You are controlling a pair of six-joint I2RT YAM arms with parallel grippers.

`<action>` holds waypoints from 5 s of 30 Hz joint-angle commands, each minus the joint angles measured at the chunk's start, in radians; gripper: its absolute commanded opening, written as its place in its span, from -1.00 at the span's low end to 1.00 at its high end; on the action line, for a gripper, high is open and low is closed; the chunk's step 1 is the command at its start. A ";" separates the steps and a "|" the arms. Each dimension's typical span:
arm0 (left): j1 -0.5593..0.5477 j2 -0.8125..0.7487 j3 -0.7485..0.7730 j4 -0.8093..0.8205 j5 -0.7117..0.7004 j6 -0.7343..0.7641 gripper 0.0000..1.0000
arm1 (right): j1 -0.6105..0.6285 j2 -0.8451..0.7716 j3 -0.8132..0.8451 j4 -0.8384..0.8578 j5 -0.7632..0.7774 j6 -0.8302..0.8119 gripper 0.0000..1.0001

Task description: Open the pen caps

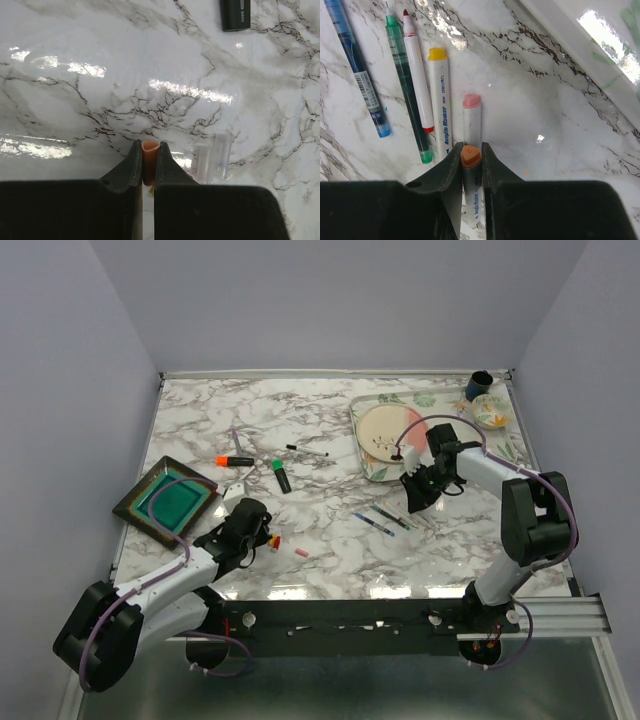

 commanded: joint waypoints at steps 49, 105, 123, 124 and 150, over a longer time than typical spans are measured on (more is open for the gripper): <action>0.125 0.551 0.612 -0.134 0.019 0.155 0.63 | 0.015 -0.412 -0.036 0.005 -0.198 -0.031 0.00; 0.051 0.175 0.290 0.443 0.270 -0.240 -1.00 | 0.287 -0.427 -0.021 0.276 -0.488 0.361 0.14; -0.239 0.296 0.399 0.429 -0.071 -0.335 -1.00 | 0.353 -0.349 -0.078 0.499 -0.260 0.715 0.34; -0.251 0.304 0.405 0.429 -0.084 -0.335 -1.00 | 0.354 -0.343 -0.076 0.496 -0.241 0.715 0.34; -0.162 0.183 0.178 0.756 0.242 -0.236 0.54 | 0.365 -0.278 0.047 0.194 -0.401 0.235 -0.99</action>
